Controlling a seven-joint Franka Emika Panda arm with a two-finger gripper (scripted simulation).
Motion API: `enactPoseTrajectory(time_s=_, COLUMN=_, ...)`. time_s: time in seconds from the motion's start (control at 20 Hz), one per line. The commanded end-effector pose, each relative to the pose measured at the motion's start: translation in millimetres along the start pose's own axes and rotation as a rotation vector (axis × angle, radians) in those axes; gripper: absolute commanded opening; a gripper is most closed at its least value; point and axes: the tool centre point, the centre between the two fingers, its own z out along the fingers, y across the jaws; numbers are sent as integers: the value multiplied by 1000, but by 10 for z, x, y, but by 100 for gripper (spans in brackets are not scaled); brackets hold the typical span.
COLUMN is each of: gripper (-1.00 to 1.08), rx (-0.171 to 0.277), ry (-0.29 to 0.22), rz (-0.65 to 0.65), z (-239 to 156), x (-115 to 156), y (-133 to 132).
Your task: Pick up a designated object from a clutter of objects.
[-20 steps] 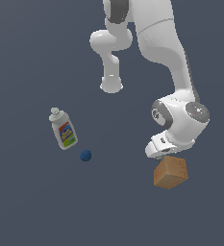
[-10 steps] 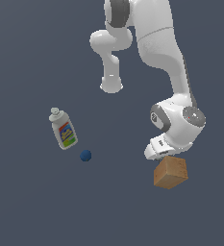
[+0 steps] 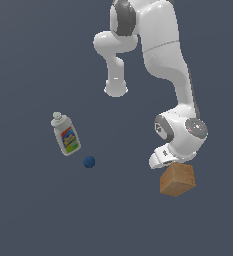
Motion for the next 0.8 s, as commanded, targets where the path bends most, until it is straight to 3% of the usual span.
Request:
enactPoseTrajectory(time_s=0.0, gripper=-100, rx=0, ry=1, rz=0, z=3, x=7, y=-1)
enactPoseTrajectory(time_s=0.75, gripper=-100, rx=0, ry=2, rz=1, z=-96, x=4, y=52)
